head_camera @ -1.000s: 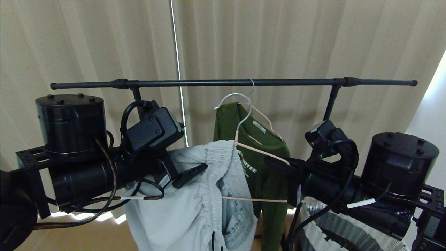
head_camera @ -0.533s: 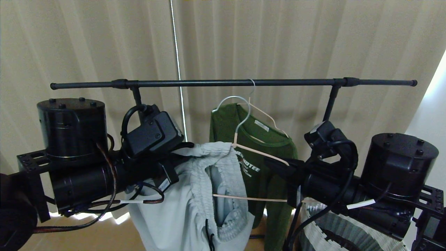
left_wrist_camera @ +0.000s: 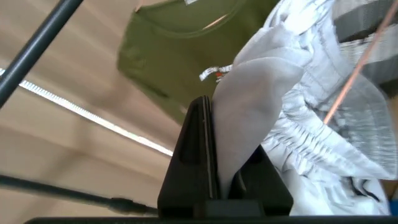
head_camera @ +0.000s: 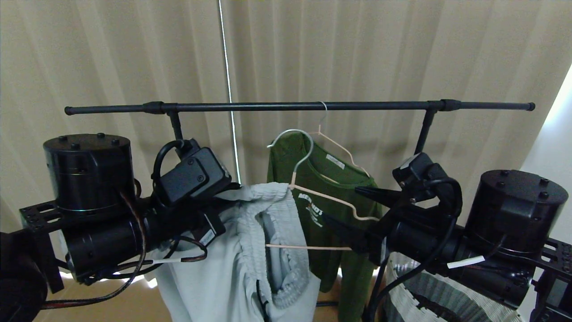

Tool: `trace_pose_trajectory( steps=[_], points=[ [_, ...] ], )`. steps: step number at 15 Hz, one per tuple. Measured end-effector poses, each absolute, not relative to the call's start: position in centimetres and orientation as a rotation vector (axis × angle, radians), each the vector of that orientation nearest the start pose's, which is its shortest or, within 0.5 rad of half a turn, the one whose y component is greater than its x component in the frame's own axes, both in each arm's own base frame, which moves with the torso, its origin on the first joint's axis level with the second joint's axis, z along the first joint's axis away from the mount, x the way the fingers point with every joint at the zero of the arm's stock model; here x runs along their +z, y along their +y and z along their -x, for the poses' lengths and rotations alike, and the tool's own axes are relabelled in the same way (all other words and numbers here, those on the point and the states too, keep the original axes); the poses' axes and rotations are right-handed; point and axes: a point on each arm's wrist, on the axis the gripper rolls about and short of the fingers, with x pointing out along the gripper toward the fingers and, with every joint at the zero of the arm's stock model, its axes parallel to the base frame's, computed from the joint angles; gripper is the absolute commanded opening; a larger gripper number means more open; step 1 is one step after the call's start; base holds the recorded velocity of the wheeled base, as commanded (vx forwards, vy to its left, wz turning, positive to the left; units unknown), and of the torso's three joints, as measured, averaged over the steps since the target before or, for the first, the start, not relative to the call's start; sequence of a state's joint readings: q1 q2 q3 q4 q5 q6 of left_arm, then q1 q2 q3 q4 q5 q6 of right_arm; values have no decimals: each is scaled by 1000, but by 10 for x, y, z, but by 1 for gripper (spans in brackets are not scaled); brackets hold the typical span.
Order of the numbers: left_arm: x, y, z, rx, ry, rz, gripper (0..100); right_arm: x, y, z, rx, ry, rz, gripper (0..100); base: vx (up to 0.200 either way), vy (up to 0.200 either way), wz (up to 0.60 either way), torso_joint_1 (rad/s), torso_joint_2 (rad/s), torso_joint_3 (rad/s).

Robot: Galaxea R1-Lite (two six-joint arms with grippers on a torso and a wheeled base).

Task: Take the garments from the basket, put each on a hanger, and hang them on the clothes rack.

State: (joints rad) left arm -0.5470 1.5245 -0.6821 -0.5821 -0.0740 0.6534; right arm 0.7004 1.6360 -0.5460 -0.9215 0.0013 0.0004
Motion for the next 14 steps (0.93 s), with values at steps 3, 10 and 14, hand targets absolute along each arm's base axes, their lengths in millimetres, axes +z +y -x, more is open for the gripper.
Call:
trace_pose_trajectory(
  steps=[3,10,14],
  points=[
    [190,-132,-219,-578,121,-593,0,167,171,-205,694,89,31,100,0,0,0,0,0,0],
    [193,-130,-220,-373,209,-271,0,154,171,-198,718,120,45,100,0,0,0,0,0,0],
    [205,-134,-214,-398,116,-210,0,139,183,-198,747,173,69,100,0,0,0,0,0,0]
  ],
)
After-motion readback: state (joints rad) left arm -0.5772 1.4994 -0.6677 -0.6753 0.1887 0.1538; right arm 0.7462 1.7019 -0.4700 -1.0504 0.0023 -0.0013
